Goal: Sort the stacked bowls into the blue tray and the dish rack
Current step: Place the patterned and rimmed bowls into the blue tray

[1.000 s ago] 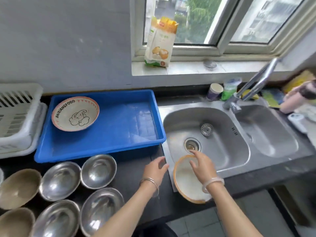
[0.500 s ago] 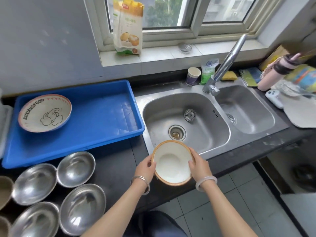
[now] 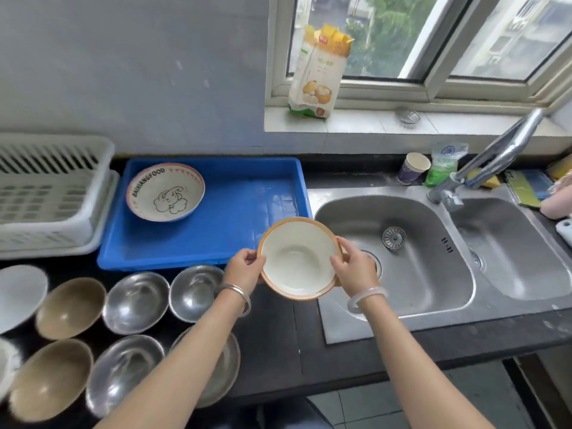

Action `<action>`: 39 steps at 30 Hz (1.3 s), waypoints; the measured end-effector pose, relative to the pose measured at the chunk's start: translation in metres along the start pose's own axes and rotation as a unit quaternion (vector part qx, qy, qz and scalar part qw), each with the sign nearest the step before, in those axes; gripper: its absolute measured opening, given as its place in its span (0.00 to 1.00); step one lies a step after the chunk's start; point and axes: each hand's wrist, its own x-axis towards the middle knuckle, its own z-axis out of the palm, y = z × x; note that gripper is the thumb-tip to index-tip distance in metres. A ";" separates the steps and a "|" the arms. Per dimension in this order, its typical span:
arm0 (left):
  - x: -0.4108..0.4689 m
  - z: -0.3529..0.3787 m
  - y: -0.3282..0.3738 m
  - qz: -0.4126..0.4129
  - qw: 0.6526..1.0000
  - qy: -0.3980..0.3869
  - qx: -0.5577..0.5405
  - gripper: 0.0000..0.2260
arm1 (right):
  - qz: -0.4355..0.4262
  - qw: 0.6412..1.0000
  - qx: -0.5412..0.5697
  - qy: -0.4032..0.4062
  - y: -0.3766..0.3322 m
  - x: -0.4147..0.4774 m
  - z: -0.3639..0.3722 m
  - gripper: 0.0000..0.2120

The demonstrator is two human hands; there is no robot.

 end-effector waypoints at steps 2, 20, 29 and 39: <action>0.012 -0.025 0.007 0.003 0.999 0.039 -0.031 0.05 | -0.021 1.000 0.008 -0.006 -0.025 0.014 0.019 0.16; 0.146 -0.185 0.036 0.010 0.975 0.220 -0.004 0.13 | -0.074 0.992 -0.053 -0.091 -0.206 0.129 0.211 0.11; 0.184 -0.193 0.033 -0.022 0.974 0.223 0.027 0.17 | -0.043 0.992 -0.084 -0.086 -0.213 0.158 0.248 0.14; 0.195 -0.199 0.020 -0.012 0.970 0.242 0.030 0.14 | -0.047 0.989 -0.106 -0.094 -0.203 0.165 0.269 0.16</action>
